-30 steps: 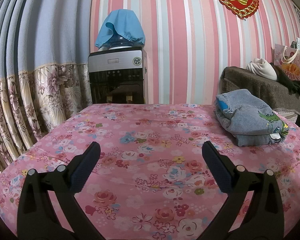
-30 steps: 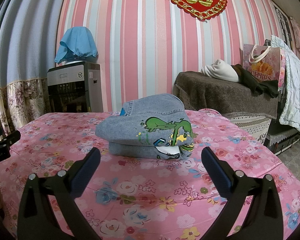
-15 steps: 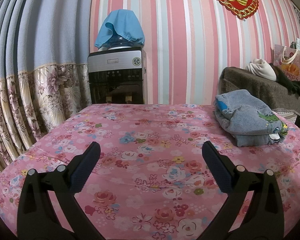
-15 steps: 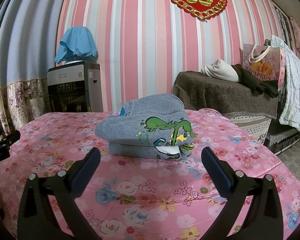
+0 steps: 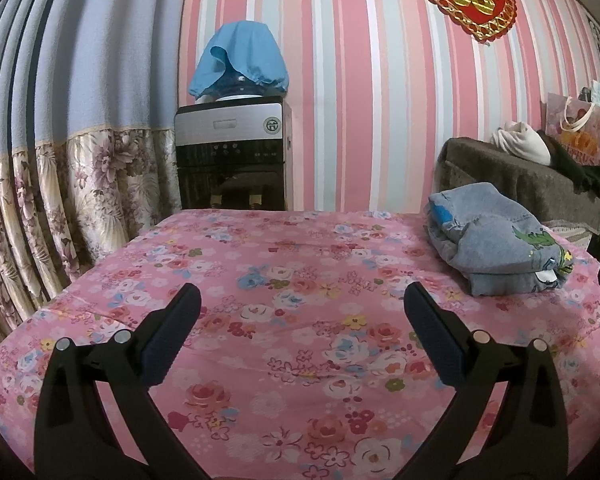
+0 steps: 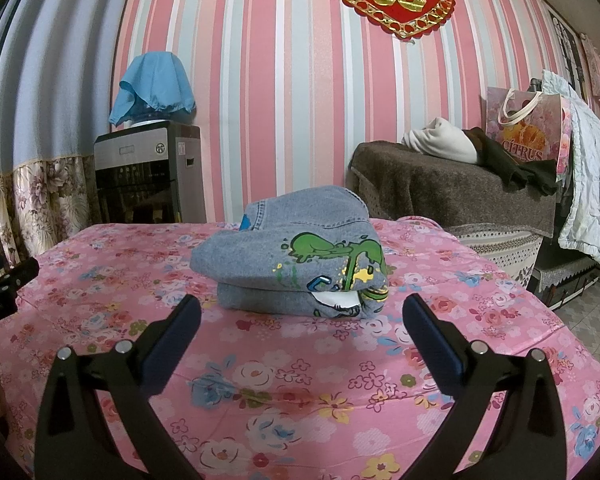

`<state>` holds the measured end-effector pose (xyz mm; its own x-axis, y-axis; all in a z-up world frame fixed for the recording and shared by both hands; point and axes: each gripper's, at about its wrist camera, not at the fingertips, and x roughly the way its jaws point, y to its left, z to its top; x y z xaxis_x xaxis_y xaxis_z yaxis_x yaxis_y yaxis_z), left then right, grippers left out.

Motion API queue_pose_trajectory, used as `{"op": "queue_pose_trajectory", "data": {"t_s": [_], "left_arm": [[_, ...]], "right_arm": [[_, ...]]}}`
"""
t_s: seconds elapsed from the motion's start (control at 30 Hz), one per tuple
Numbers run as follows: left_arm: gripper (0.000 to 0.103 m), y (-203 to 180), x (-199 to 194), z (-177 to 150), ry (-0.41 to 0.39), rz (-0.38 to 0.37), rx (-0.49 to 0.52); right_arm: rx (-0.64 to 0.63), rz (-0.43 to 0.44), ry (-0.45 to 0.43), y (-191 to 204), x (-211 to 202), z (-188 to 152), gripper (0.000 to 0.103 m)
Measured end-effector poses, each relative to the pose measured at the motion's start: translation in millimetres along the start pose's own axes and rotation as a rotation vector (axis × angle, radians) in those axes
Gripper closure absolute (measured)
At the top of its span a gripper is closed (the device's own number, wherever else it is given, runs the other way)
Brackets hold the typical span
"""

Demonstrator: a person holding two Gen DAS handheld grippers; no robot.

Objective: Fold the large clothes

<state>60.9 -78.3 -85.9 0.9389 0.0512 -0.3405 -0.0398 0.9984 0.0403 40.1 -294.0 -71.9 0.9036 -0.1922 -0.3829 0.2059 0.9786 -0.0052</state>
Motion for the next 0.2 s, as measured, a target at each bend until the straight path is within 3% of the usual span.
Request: {"op": "queue_pose_trajectory", "data": {"t_s": [0.2], "left_arm": [[0.003, -5.6, -1.6, 0.6, -0.001, 0.004, 0.02]], "right_arm": [[0.001, 0.0, -0.001, -0.2, -0.2, 0.2, 0.002]]}}
